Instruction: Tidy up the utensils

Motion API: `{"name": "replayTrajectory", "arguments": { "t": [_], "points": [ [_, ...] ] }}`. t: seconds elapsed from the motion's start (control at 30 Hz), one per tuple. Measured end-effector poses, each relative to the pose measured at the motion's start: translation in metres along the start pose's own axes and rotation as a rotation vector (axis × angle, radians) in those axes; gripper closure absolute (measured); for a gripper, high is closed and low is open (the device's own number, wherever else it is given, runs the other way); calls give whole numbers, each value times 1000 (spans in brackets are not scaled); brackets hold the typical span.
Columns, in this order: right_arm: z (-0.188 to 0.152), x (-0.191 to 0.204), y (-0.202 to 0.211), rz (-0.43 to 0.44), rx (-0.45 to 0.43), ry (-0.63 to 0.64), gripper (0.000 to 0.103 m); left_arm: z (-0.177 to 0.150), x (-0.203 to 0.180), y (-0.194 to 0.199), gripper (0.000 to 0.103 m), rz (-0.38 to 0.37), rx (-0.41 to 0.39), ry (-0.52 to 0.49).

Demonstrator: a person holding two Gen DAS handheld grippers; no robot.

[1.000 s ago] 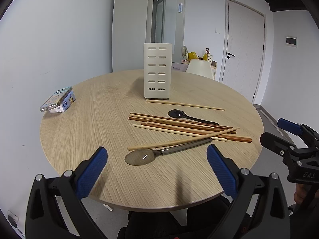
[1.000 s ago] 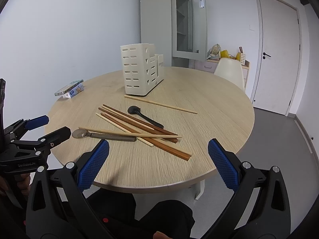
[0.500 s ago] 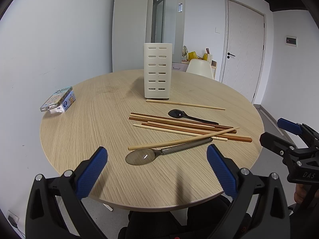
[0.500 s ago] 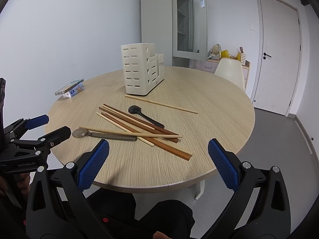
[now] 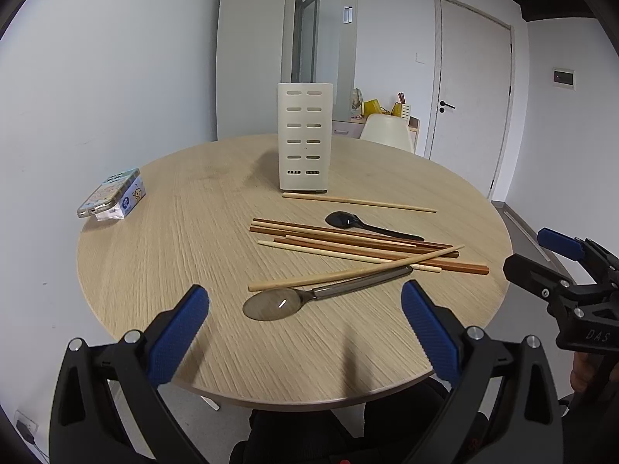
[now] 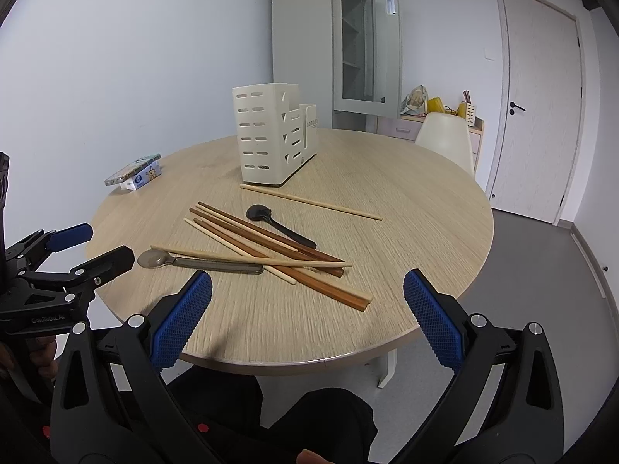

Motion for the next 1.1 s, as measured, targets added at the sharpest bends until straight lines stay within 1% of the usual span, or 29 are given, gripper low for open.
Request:
{"name": "replayTrajectory", "arguments": {
  "t": [0.1, 0.2, 0.33, 0.43, 0.5, 0.6, 0.63, 0.7, 0.73, 0.77, 0.83, 0.87, 0.93, 1.0, 1.03, 1.07, 1.1],
  "points": [
    [-1, -3, -2, 8, 3, -11, 8, 1, 0, -3, 5, -5, 4, 0],
    [-1, -6, -3, 17, -15, -19, 8, 2, -1, -5, 5, -16, 4, -13],
    [3, -15, -2, 43, -48, -37, 8, 9, 1, -8, 5, -43, -1, -60],
    [8, -22, -7, 52, -50, -33, 8, 18, 11, -10, 5, -42, -4, -86],
    [12, -27, -11, 83, -49, -23, 8, 26, 19, -12, 5, -50, -8, -110],
    [21, -36, -20, 113, -46, -1, 9, 36, 29, -15, 5, -87, -5, -153],
    [23, -37, -24, 129, -45, 28, 13, 38, 31, -16, 5, -106, -2, -166],
    [27, -38, -31, 154, -46, 91, 17, 41, 34, -20, 5, -144, 12, -194],
    [29, -38, -36, 162, -39, 120, 22, 42, 36, -23, 5, -168, 25, -212],
    [30, -39, -42, 172, -29, 148, 24, 43, 36, -25, 6, -187, 33, -227],
    [33, -40, -51, 214, -13, 179, 33, 45, 37, -32, 7, -228, 54, -273],
    [33, -39, -56, 263, 6, 196, 36, 46, 37, -35, 9, -240, 60, -293],
    [34, -34, -64, 330, 30, 241, 44, 49, 40, -42, 14, -260, 78, -326],
    [32, -28, -67, 371, 35, 284, 50, 54, 46, -53, 22, -291, 109, -351],
    [32, -24, -70, 400, 41, 316, 55, 55, 49, -57, 24, -304, 122, -360],
    [32, -22, -72, 407, 40, 331, 58, 57, 52, -63, 27, -325, 143, -382],
    [31, -20, -75, 419, 47, 346, 60, 57, 54, -66, 32, -333, 157, -397]
  ]
}}
Point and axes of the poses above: each gripper's, at about its wrist camera, not at the fingertips, and y roughly against the way its jaws point, x to its left, z to its top, the point moved 6 cm from there along -y, roughly the way its jaws point, and after that the axes turned 15 degrees about -z, right-handed, at the moved point
